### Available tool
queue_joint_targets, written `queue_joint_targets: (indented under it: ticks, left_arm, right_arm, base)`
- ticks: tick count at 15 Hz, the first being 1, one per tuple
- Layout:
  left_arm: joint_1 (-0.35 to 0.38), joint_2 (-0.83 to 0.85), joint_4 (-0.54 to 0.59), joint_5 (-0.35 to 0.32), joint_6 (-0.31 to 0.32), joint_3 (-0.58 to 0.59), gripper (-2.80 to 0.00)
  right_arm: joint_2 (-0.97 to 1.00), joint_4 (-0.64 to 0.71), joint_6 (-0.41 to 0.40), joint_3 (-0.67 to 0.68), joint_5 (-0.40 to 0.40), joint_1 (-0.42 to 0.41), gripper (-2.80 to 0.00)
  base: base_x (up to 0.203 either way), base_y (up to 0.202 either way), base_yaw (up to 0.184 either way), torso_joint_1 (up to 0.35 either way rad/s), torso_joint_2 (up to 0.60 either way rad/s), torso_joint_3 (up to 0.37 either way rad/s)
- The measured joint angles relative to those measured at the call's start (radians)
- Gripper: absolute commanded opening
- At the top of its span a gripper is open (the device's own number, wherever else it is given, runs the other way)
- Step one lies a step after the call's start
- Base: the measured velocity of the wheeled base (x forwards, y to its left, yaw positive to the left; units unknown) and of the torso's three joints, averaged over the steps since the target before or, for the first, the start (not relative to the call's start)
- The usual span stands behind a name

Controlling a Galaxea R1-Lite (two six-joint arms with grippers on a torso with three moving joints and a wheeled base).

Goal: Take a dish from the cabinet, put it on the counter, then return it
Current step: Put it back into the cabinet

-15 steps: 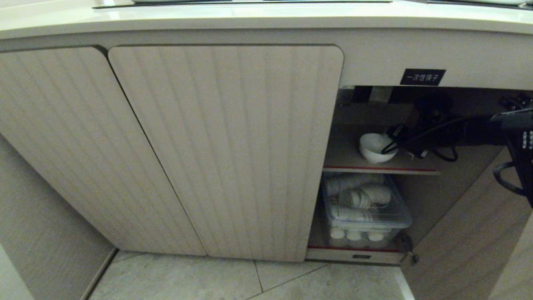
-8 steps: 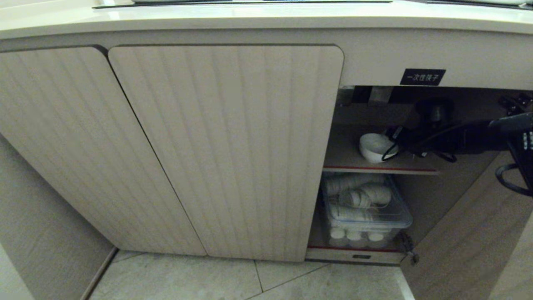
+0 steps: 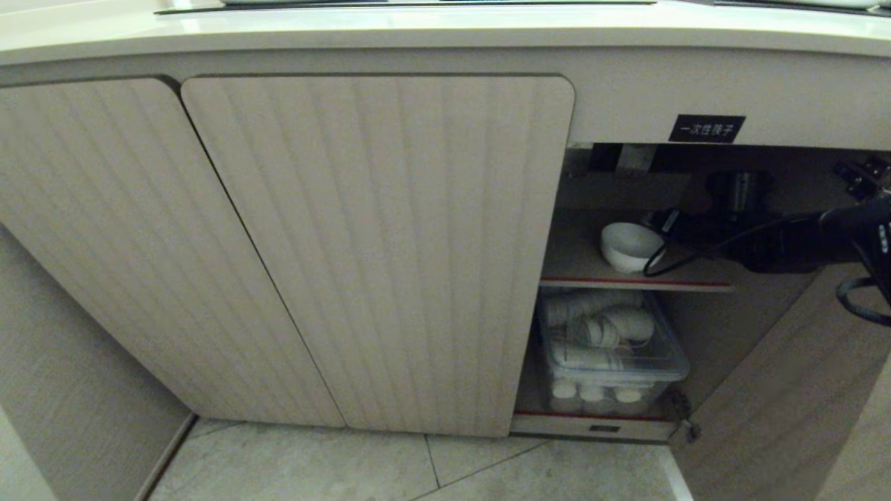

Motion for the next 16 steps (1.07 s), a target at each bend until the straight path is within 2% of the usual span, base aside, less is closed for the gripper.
queue_joint_targets:
  ticks: [1, 2, 9, 16]
  left_arm:
    - [0.000, 0.000, 0.000, 0.001, 0.000, 0.000, -2.80]
    - [0.000, 0.000, 0.000, 0.001, 0.000, 0.000, -2.80]
    - [0.000, 0.000, 0.000, 0.001, 0.000, 0.000, -2.80]
    - [0.000, 0.000, 0.000, 0.000, 0.000, 0.000, -2.80]
  right_arm:
    - [-0.001, -0.014, -0.011, 0.011, 0.000, -0.002, 0.00]
    - [-0.003, -0.037, -0.021, 0.025, 0.000, -0.003, -2.80]
    - [-0.043, -0.161, -0.051, 0.169, 0.002, -0.009, -2.80]
    - [-0.127, -0.378, -0.105, 0.393, 0.044, -0.011, -2.80]
  base:
    - [0.000, 0.000, 0.000, 0.000, 0.00, 0.000]
    - [0.000, 0.000, 0.000, 0.000, 0.00, 0.000]
    - [0.000, 0.000, 0.000, 0.000, 0.00, 0.000]
    - [0.000, 0.000, 0.000, 0.000, 0.00, 0.000]
